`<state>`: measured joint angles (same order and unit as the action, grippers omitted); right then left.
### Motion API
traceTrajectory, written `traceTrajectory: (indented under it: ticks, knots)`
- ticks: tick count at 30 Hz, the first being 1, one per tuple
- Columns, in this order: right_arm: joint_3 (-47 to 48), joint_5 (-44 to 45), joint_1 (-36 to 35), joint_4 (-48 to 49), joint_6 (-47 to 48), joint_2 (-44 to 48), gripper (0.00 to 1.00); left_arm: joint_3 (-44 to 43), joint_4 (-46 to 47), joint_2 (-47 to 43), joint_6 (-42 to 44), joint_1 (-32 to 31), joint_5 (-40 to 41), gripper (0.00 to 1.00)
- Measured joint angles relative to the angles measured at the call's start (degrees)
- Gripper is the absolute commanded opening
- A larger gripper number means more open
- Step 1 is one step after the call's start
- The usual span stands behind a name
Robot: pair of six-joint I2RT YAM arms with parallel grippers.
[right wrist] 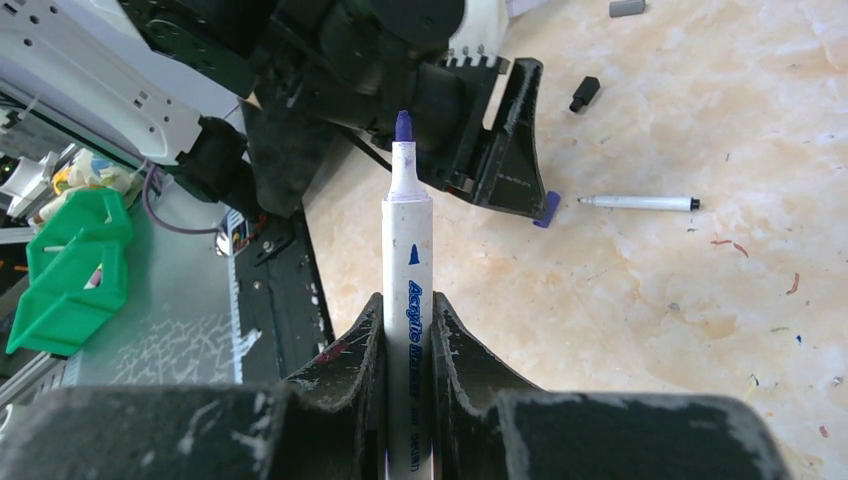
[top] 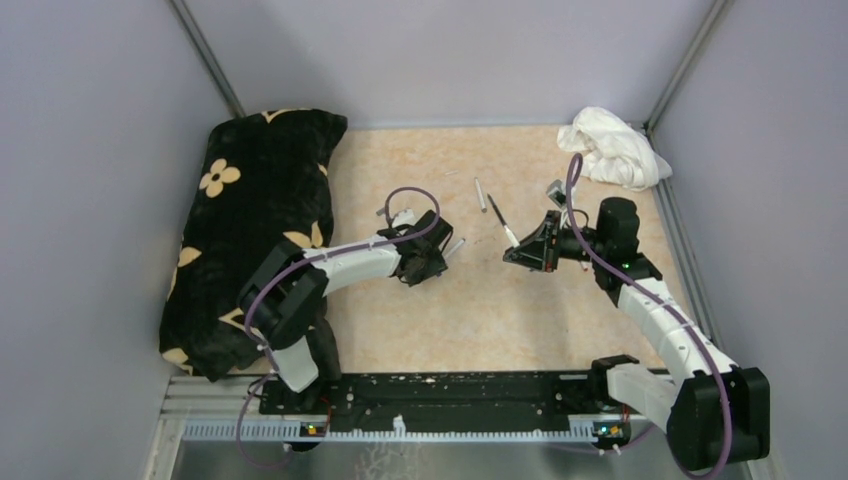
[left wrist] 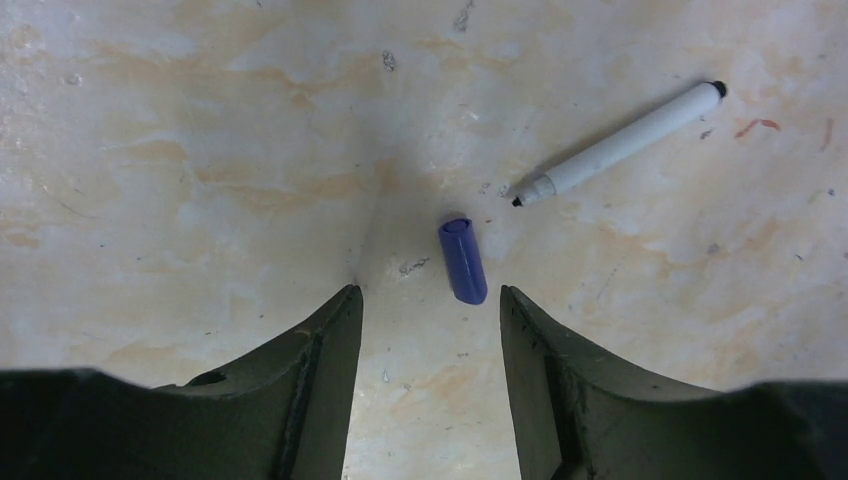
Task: Insert the pens into the pen caps
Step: Insert the pen cap onto the pen.
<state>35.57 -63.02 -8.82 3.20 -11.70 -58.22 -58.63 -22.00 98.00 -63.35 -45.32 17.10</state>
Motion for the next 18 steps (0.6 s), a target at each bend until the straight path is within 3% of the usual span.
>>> traceTrajectory:
  ticks: [4,18]
  knots:
    - [0.0,0.2,0.0,0.2,0.0,0.0,0.00,-4.4,-3.9,4.0,-1.2,0.0,0.1,0.58]
    - [0.0,0.3,0.1,0.2,-0.1,0.0,0.00,-14.3,-14.6,11.0,-2.4,0.0,1.1,0.36]
